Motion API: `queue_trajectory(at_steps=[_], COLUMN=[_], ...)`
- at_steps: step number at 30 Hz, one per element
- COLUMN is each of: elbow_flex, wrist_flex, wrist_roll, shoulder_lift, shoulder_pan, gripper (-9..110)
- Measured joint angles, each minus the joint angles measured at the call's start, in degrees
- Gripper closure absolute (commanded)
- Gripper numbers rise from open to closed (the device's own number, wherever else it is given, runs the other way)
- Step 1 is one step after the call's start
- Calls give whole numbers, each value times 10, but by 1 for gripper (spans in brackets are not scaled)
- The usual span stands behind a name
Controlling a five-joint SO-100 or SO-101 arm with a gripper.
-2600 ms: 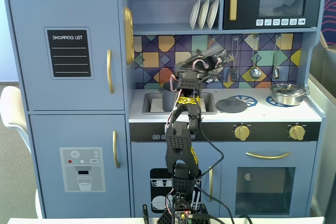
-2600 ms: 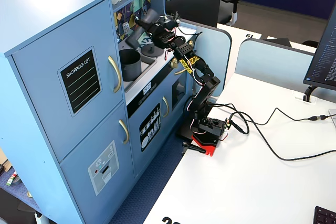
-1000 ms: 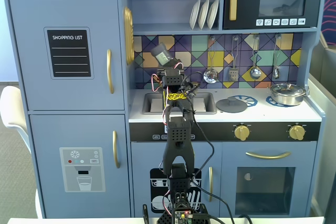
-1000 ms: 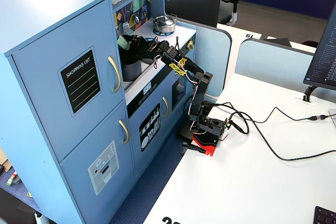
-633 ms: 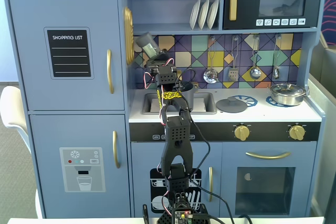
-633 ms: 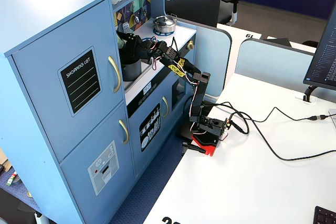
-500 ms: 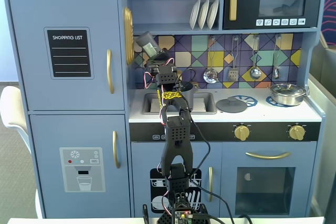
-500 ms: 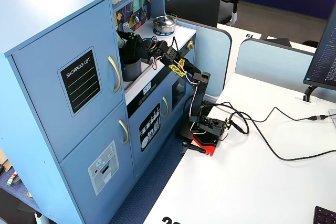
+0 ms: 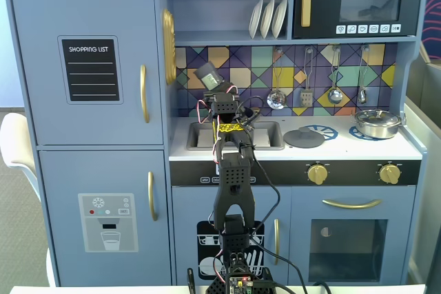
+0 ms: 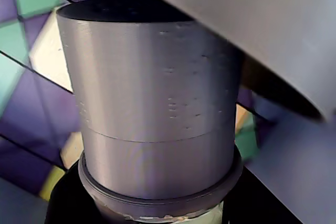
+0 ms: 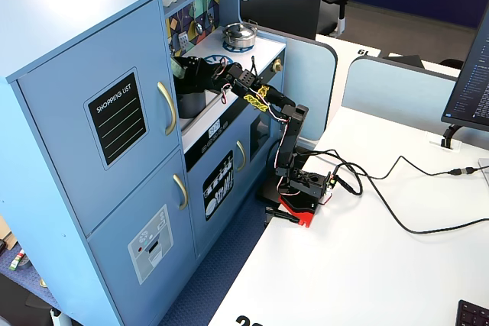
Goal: Put salt in the gray recipient
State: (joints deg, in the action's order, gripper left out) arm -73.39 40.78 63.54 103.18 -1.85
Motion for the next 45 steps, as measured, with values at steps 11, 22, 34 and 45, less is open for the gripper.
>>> queue_trajectory(at_steps=[11,22,34,45], elbow_flex=[109,45,127,143], wrist_flex=[-3,5,-15,0], wrist_roll=[-3,-2,-4,-212], shoulder_lift=[-17,-18,-46,-46], shoulder_pan=[-42,1,-42,33], gripper=[101,101,101,101])
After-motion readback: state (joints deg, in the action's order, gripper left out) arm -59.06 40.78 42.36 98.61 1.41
